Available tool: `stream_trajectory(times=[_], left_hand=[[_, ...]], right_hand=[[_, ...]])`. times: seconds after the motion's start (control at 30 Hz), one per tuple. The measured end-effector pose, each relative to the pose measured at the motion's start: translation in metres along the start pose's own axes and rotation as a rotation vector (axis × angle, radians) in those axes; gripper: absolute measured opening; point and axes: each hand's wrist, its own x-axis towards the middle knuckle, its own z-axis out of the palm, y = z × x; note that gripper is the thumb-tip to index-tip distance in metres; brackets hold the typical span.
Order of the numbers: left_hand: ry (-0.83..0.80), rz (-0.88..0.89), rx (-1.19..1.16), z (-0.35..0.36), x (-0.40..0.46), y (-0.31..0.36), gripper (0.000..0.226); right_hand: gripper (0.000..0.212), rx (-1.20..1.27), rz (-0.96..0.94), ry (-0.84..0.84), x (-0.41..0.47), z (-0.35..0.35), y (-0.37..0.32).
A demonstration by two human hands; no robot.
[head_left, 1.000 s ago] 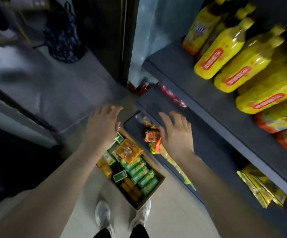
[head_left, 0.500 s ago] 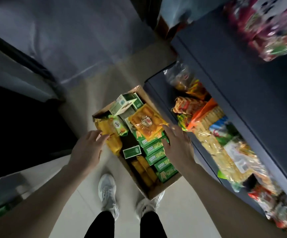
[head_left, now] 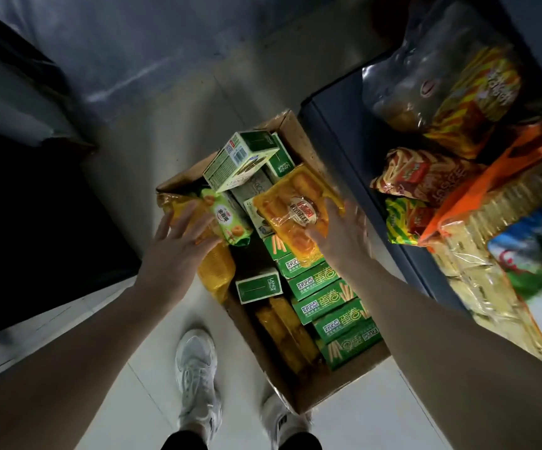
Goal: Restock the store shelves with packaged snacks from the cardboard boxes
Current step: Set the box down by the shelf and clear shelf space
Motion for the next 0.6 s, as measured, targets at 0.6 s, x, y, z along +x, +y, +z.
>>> stream_trajectory(times=[0.6], left_hand=[[-0.087,0.028,0.149,-0.051,0.025,0.000,0.063]], right_hand=[[0.090,0.584,0.243,-0.091,-0.024,0.004,-0.020]])
